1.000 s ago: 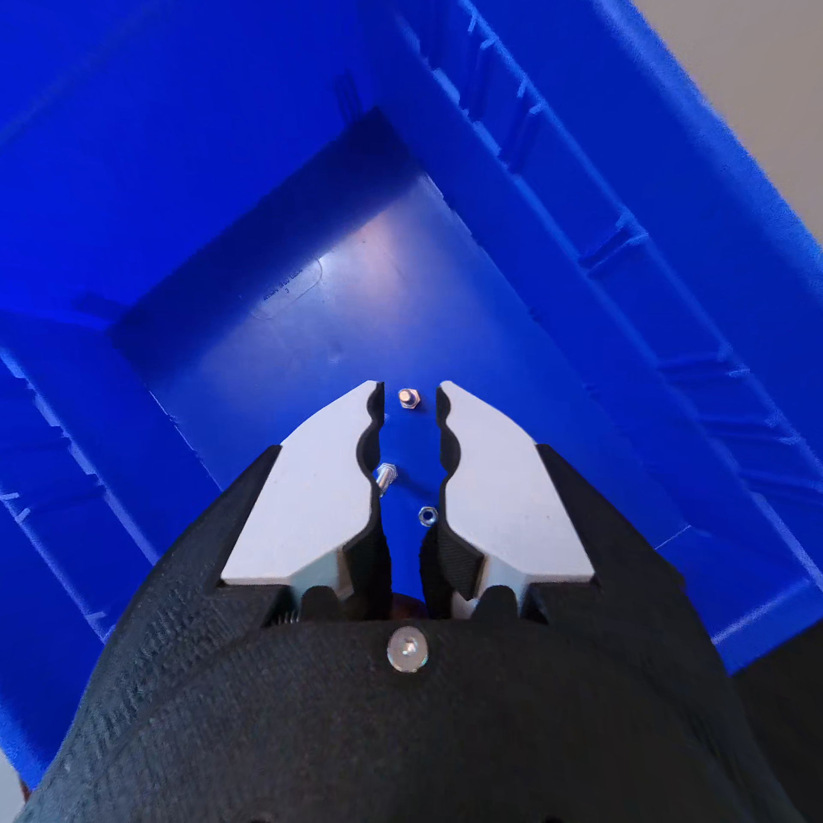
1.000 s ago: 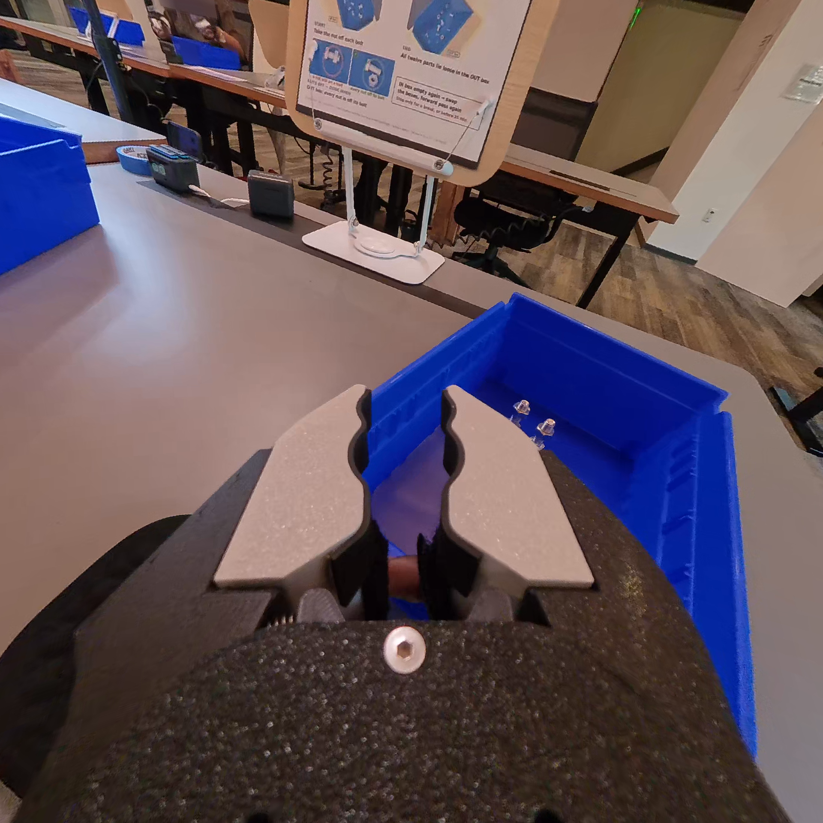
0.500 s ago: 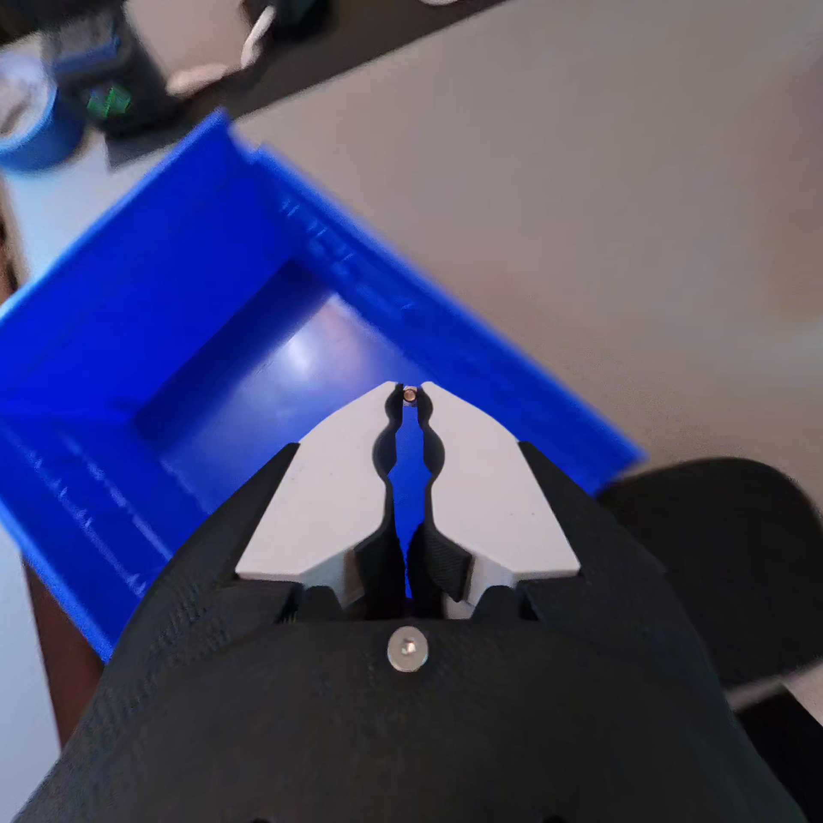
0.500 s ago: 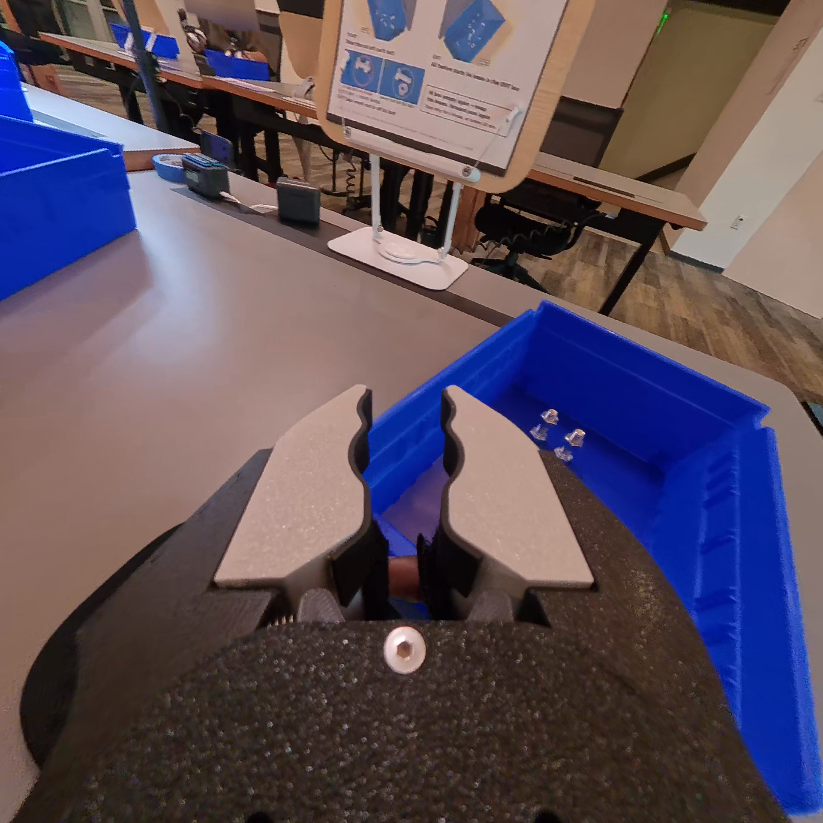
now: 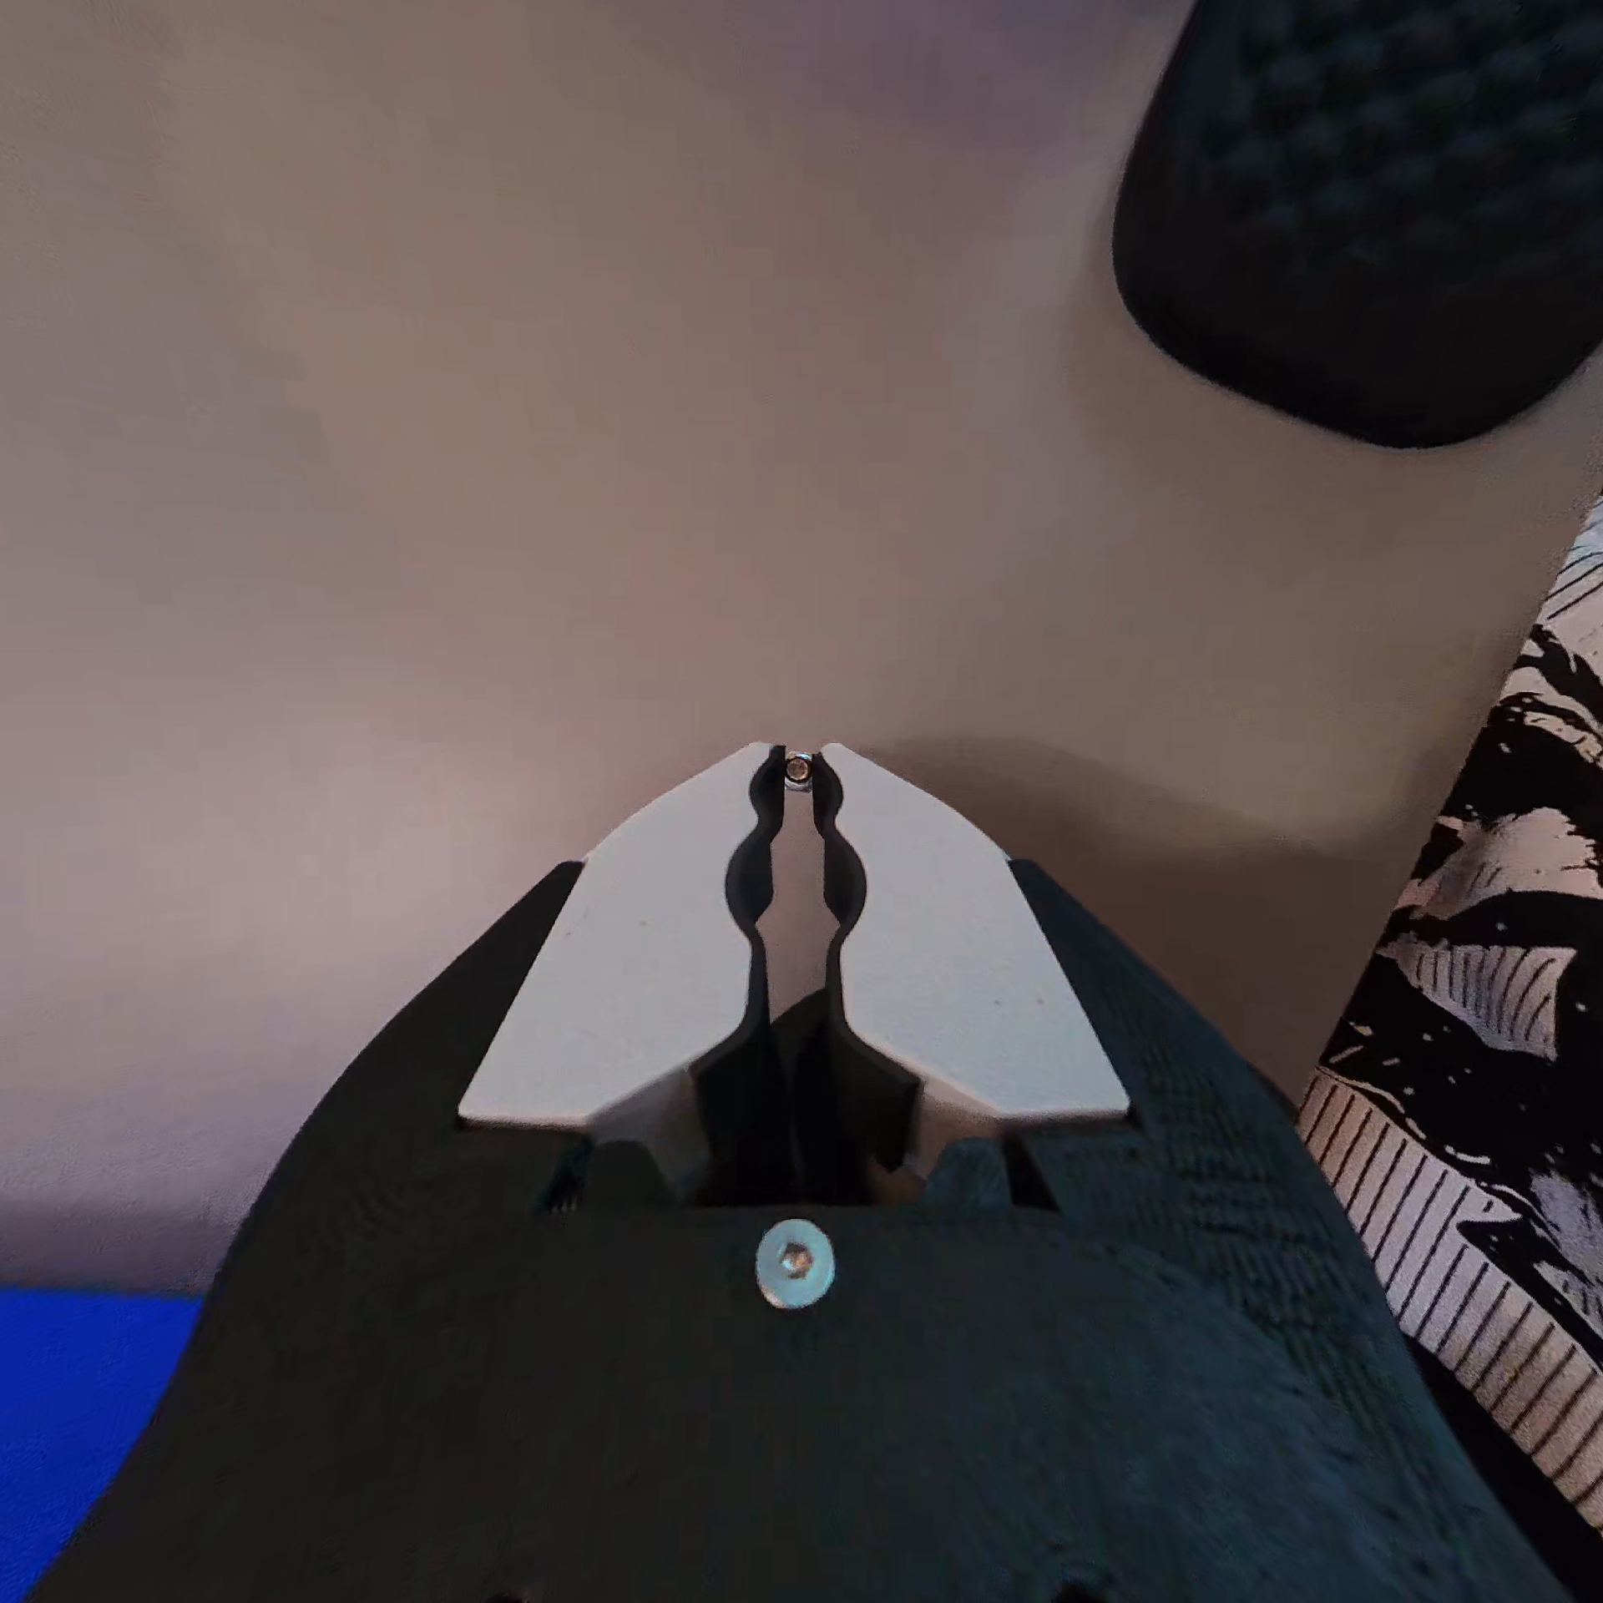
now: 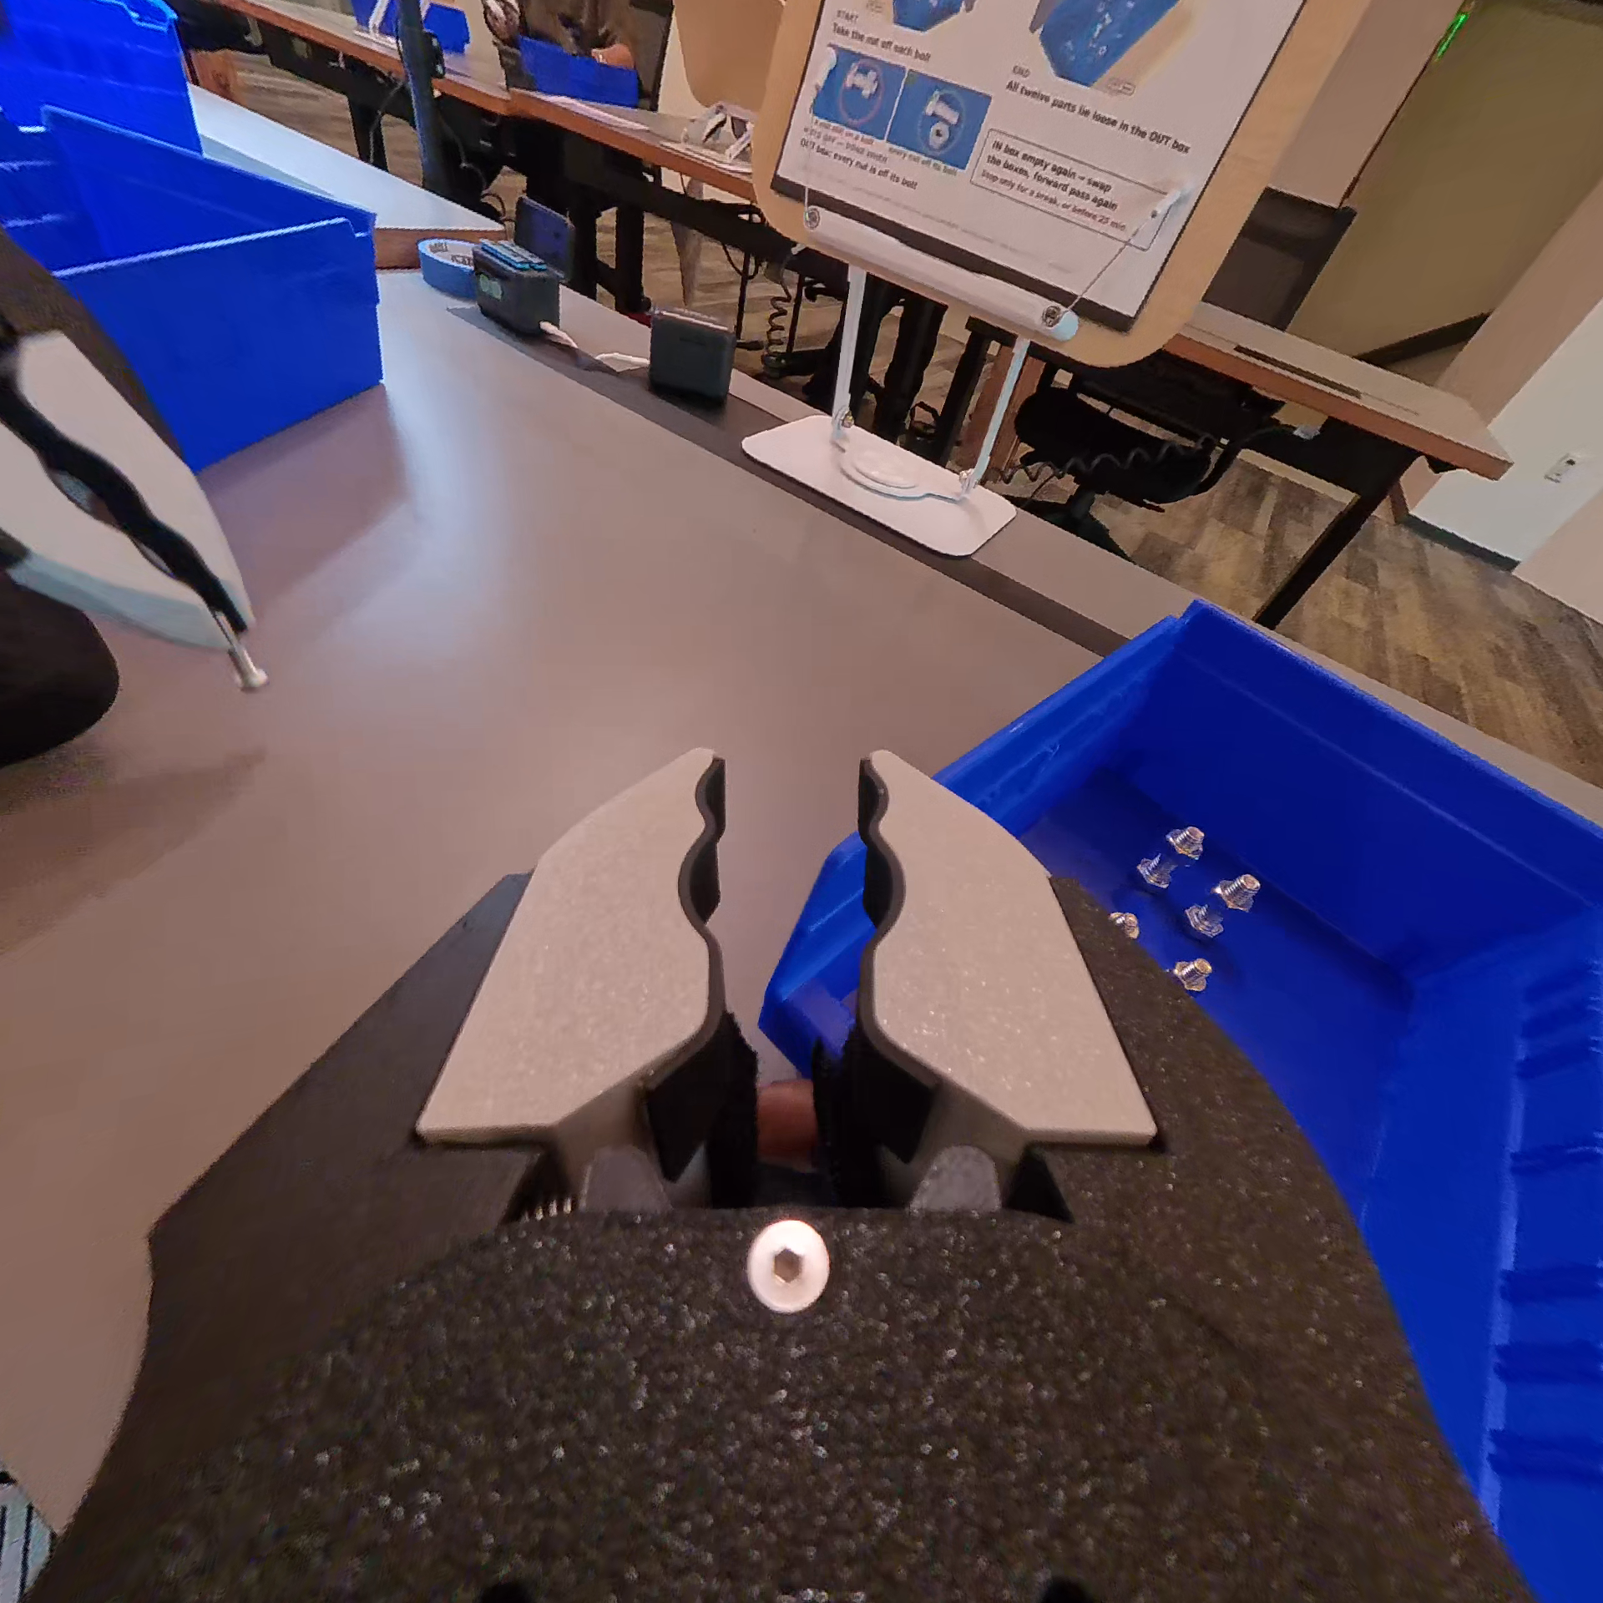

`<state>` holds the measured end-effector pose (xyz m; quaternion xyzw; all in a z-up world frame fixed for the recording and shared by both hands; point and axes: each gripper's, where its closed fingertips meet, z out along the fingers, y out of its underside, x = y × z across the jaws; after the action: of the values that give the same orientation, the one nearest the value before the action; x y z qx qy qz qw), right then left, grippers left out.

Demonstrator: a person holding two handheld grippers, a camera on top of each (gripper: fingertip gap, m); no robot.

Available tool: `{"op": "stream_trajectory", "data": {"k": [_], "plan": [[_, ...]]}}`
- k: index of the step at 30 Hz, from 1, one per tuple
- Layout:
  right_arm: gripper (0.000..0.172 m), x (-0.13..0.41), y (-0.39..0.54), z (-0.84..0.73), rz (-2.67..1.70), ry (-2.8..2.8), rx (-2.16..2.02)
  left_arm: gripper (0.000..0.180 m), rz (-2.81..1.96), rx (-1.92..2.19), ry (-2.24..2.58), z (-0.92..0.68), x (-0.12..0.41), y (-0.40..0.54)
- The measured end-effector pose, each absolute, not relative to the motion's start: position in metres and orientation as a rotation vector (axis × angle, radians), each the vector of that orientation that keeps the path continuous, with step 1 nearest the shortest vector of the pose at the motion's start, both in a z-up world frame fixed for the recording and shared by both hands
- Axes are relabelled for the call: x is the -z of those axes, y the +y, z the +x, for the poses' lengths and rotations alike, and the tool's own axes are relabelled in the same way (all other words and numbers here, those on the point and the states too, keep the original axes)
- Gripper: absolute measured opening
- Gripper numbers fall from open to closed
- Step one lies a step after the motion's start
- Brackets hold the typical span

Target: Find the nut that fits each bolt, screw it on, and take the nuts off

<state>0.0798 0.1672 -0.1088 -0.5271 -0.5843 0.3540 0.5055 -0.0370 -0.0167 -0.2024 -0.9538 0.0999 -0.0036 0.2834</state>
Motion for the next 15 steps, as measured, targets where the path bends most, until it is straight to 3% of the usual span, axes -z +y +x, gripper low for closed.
{"op": "stream_trajectory", "data": {"k": [10, 15], "plan": [[0.029, 0.108, 0.169, 0.082, -1.275, -1.387, -0.883, 0.006, -2.618, 0.01, 0.252, -0.042, 0.222, -0.015], [0.029, 0.11, 0.169, 0.081, -1.279, -1.391, -0.882, 0.016, -2.599, 0.011, 0.247, -0.042, 0.217, -0.015]]}}
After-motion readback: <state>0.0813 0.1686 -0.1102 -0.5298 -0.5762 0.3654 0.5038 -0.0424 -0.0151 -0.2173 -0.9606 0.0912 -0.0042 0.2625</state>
